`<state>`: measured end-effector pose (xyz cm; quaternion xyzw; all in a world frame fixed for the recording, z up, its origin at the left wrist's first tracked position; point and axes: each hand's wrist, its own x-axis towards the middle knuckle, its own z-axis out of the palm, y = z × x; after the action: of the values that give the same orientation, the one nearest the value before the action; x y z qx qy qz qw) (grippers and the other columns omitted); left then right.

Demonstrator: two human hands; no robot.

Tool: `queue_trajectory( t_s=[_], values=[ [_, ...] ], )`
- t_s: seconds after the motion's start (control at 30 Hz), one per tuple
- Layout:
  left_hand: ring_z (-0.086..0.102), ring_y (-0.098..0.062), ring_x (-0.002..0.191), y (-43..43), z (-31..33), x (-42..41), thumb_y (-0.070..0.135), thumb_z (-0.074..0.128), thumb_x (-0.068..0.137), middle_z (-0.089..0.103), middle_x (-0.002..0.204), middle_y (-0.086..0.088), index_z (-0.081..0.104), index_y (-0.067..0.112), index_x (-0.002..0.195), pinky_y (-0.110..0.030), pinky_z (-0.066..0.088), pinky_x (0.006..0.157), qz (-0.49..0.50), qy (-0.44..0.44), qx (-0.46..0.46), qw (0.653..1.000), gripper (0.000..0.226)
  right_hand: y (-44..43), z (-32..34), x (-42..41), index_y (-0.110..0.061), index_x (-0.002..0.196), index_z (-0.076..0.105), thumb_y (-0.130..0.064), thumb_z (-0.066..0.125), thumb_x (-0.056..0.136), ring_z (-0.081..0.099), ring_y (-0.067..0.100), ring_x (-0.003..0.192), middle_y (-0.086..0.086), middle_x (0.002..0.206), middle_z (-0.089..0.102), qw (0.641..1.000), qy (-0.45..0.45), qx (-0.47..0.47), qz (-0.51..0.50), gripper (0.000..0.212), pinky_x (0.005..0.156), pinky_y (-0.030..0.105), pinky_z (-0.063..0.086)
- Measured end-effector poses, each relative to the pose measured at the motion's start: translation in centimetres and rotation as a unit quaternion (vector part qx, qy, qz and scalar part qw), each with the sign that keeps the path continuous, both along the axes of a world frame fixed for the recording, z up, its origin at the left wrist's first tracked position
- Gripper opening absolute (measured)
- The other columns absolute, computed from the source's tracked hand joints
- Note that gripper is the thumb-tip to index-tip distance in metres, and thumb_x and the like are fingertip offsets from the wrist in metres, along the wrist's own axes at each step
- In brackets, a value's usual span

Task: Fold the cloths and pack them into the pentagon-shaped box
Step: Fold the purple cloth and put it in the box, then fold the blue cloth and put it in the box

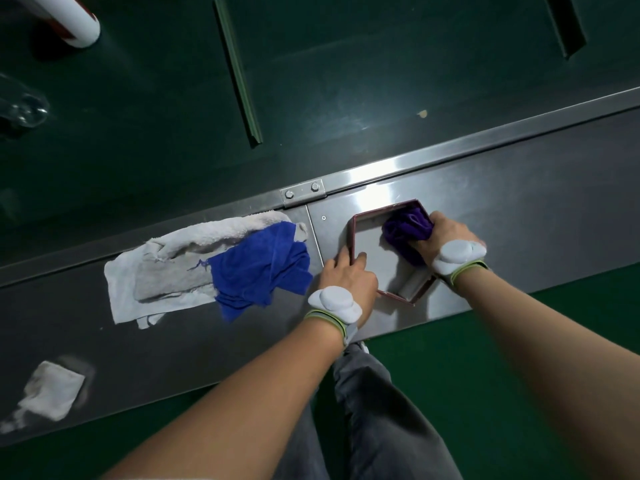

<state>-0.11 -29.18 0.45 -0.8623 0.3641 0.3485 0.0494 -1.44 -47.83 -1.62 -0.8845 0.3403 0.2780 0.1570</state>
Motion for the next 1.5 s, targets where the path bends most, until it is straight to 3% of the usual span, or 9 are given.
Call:
queue_trajectory(
  t_s=[0.13, 0.3, 0.43, 0.53, 0.63, 0.77, 1.07, 1.2, 1.5],
  values=[
    [0.020, -0.038, 0.138, 0.8, 0.4, -0.4, 0.029, 0.053, 0.091, 0.025, 0.154, -0.006, 0.062, 0.025, 0.118, -0.047, 0.035, 0.100, 0.003, 0.030, -0.052, 0.998, 0.028, 1.3, 0.3, -0.4, -0.018, 0.106, 0.048, -0.048, 0.064, 0.077, 0.059, 0.036, 0.093, 0.015, 0.104, 0.063, 0.998, -0.009, -0.036, -0.056, 0.045, 0.074, 0.038, 0.043],
    [0.052, -0.026, 0.119, 6.9, 1.1, -1.8, 0.036, 0.052, 0.088, 0.054, 0.134, -0.003, 0.048, 0.024, 0.127, -0.041, 0.043, 0.089, 0.080, -0.009, -0.236, 0.969, 0.041, 3.4, 3.8, -0.6, -0.026, 0.146, 0.011, -0.072, 0.072, 0.057, 0.033, 0.041, 0.128, 0.019, 0.140, 0.038, 0.998, 0.000, -0.042, -0.056, 0.118, 0.096, 0.058, 0.035],
    [0.057, -0.023, 0.086, 14.8, -0.3, -0.7, 0.042, 0.050, 0.088, 0.060, 0.093, 0.003, 0.048, 0.026, 0.094, -0.037, 0.041, 0.071, 0.268, -0.070, -0.145, 0.950, 0.018, 10.1, 5.8, -0.3, -0.022, 0.129, 0.045, -0.056, 0.058, 0.077, 0.047, 0.034, 0.105, 0.013, 0.118, 0.052, 0.954, -0.287, -0.072, 0.055, 0.064, 0.083, 0.046, 0.043],
    [0.057, -0.026, 0.091, 17.4, -1.6, 0.5, 0.046, 0.052, 0.087, 0.060, 0.099, -0.002, 0.047, 0.024, 0.099, -0.038, 0.041, 0.072, 0.298, -0.059, -0.053, 0.951, 0.026, 16.3, 4.5, 1.2, -0.028, 0.117, 0.057, -0.035, 0.048, 0.090, 0.062, 0.028, 0.089, 0.004, 0.110, 0.062, 0.954, -0.223, 0.076, 0.185, 0.030, 0.072, 0.042, 0.054],
    [0.057, -0.029, 0.098, 18.0, -2.9, 1.2, 0.050, 0.056, 0.083, 0.059, 0.107, -0.006, 0.047, 0.022, 0.110, -0.039, 0.042, 0.074, 0.272, -0.054, -0.022, 0.961, 0.040, 19.8, 1.2, 3.6, -0.027, 0.132, 0.046, -0.022, 0.050, 0.090, 0.054, 0.032, 0.107, 0.008, 0.123, 0.053, 0.943, -0.134, 0.101, 0.287, 0.043, 0.076, 0.042, 0.052],
    [0.058, -0.031, 0.098, 17.6, -4.2, 1.5, 0.062, 0.058, 0.074, 0.059, 0.105, -0.008, 0.049, 0.021, 0.105, -0.039, 0.040, 0.075, 0.289, -0.079, -0.007, 0.954, 0.052, 20.6, -1.5, 5.1, -0.019, 0.113, 0.056, -0.024, 0.048, 0.089, 0.044, 0.034, 0.110, 0.013, 0.120, 0.049, 0.922, -0.083, -0.066, 0.372, 0.025, 0.081, 0.043, 0.040],
    [0.057, -0.032, 0.089, 20.7, 2.9, 1.3, 0.028, 0.052, 0.078, 0.062, 0.090, -0.005, 0.054, 0.021, 0.087, -0.038, 0.038, 0.073, 0.312, -0.095, -0.166, 0.930, 0.012, 22.2, 9.6, -0.3, -0.015, 0.080, 0.049, -0.027, 0.060, 0.081, 0.053, 0.028, 0.069, 0.005, 0.075, 0.057, 0.904, -0.286, 0.170, 0.269, 0.016, 0.062, 0.039, 0.047],
    [0.059, -0.031, 0.082, 23.5, 11.2, 3.4, 0.020, 0.044, 0.076, 0.066, 0.084, -0.004, 0.063, 0.017, 0.083, -0.036, 0.043, 0.071, 0.319, -0.136, -0.271, 0.898, 0.020, 21.9, 16.3, 1.6, -0.017, 0.085, 0.053, -0.034, 0.064, 0.087, 0.057, 0.029, 0.064, 0.000, 0.070, 0.058, 0.917, -0.329, 0.144, 0.172, 0.021, 0.056, 0.032, 0.041],
    [0.060, -0.023, 0.072, 25.3, 24.8, 10.7, 0.016, 0.054, 0.075, 0.066, 0.081, 0.002, 0.063, 0.024, 0.090, -0.039, 0.050, 0.064, 0.267, -0.169, -0.416, 0.853, 0.019, 20.4, 29.7, 9.0, -0.012, 0.072, 0.065, -0.054, 0.068, 0.076, 0.058, 0.029, 0.061, 0.005, 0.060, 0.061, 0.876, -0.397, 0.113, 0.249, 0.042, 0.058, 0.040, 0.049]
  ],
)
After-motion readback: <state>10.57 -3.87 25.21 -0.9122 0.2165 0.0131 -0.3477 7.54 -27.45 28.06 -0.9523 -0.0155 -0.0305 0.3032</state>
